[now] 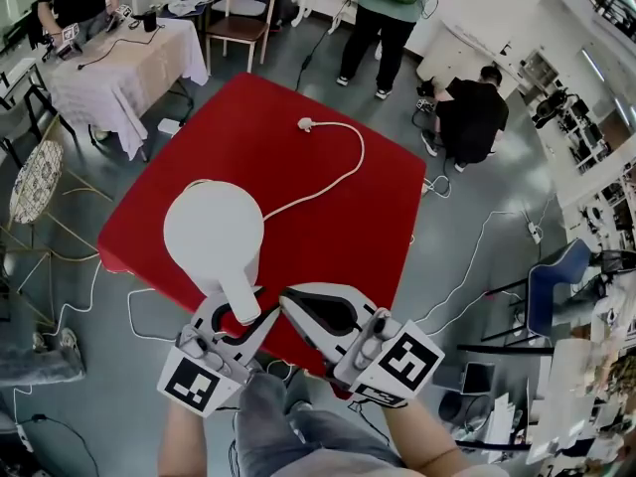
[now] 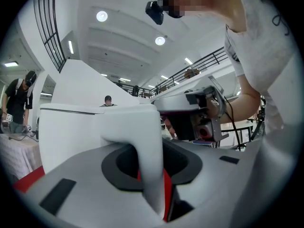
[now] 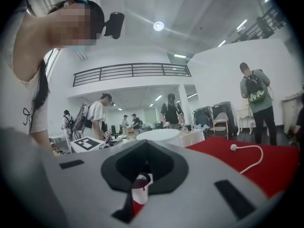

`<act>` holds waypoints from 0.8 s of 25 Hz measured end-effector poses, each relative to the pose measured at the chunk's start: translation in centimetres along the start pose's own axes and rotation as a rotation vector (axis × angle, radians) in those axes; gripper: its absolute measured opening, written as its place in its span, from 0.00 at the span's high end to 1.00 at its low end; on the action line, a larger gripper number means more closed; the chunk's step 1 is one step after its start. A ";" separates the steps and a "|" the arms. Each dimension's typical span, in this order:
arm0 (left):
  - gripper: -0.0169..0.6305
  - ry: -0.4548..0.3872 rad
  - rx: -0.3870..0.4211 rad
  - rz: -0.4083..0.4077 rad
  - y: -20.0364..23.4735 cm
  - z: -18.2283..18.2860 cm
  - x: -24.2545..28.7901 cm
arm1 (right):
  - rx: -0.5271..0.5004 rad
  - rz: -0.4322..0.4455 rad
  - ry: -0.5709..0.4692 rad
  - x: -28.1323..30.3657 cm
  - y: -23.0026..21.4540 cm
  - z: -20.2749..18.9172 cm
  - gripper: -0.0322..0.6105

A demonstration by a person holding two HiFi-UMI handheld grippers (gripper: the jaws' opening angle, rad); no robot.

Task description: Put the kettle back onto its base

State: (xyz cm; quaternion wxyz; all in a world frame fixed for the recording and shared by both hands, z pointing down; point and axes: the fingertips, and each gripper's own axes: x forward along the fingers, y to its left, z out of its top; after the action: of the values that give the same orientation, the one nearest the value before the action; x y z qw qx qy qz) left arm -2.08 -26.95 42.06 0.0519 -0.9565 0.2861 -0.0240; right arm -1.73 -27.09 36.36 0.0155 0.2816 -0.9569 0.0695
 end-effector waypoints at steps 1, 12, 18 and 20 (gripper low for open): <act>0.83 0.009 -0.008 -0.006 0.0 -0.1 -0.1 | 0.001 0.001 -0.001 -0.1 0.0 0.1 0.94; 0.79 0.094 -0.007 -0.063 -0.1 -0.6 -1.7 | 0.008 0.021 0.001 -0.4 1.0 0.2 0.94; 0.77 0.135 -0.011 -0.070 0.0 -0.7 -2.8 | 0.012 0.033 0.000 -0.5 1.4 0.4 0.94; 0.75 0.133 -0.026 -0.069 0.2 -0.5 -3.4 | 0.012 0.037 0.000 -0.5 1.6 0.5 0.94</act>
State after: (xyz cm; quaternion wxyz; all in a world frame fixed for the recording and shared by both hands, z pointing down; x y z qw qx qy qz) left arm -5.06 -25.32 42.50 0.0193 -0.9627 0.2558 -0.0856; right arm -2.21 -25.58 35.59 0.0126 0.2639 -0.9615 0.0755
